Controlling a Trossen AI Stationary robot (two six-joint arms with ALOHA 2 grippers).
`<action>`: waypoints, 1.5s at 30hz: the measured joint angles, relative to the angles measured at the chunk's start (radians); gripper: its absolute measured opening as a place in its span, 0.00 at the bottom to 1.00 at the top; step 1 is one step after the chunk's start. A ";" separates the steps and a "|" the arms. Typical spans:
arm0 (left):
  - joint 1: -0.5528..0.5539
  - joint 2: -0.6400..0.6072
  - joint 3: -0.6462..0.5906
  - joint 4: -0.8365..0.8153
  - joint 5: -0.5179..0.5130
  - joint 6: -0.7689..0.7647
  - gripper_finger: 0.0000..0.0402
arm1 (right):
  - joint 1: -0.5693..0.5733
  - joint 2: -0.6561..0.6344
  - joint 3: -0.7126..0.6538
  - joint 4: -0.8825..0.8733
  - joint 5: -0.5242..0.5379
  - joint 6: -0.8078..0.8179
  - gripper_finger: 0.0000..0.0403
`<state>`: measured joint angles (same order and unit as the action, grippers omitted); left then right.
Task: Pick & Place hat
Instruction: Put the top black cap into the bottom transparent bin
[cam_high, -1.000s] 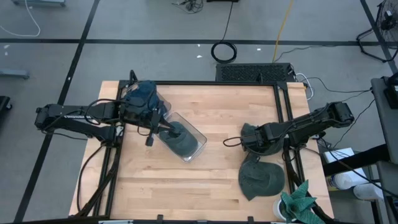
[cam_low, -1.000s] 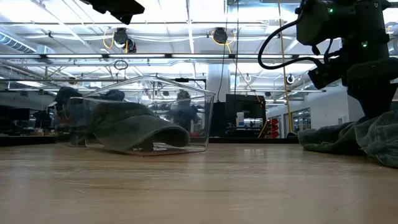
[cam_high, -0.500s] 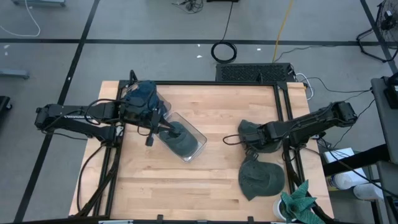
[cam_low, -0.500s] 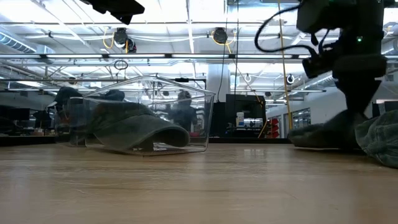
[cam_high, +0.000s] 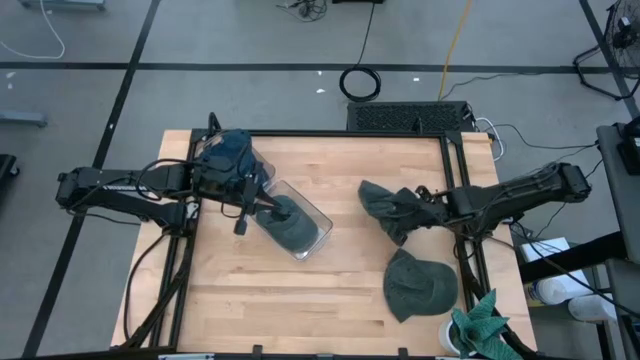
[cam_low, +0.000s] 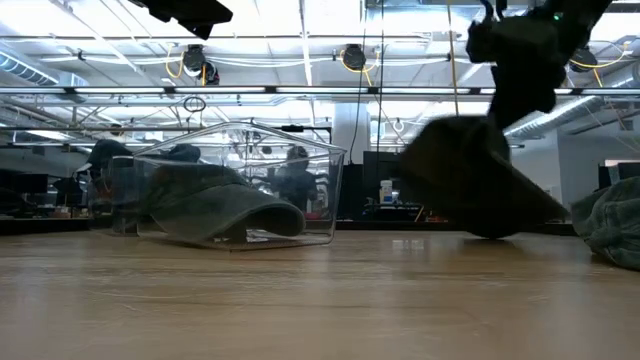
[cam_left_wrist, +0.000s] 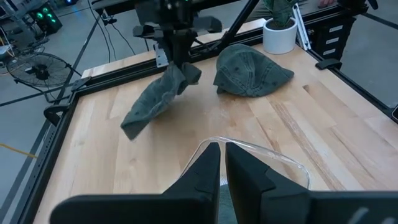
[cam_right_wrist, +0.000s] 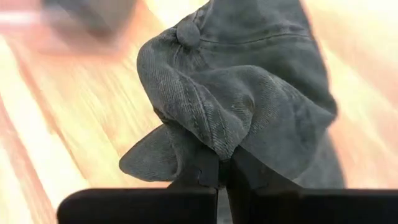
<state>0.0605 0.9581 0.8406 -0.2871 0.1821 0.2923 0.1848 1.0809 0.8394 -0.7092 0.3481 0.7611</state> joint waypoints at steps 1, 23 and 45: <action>0.000 0.000 0.000 0.000 0.000 0.000 0.09 | 0.000 -0.007 0.000 0.028 0.012 -0.021 0.00; 0.000 0.030 0.000 0.047 0.000 -0.010 0.09 | -0.002 0.069 0.000 0.731 0.205 -0.577 0.00; -0.248 0.181 0.000 0.167 -0.744 0.336 0.09 | 0.000 0.240 0.000 1.043 0.208 -0.828 0.00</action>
<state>-0.1875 1.1393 0.8406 -0.1201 -0.5619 0.6284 0.1848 1.3210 0.8398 0.3342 0.5557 -0.0670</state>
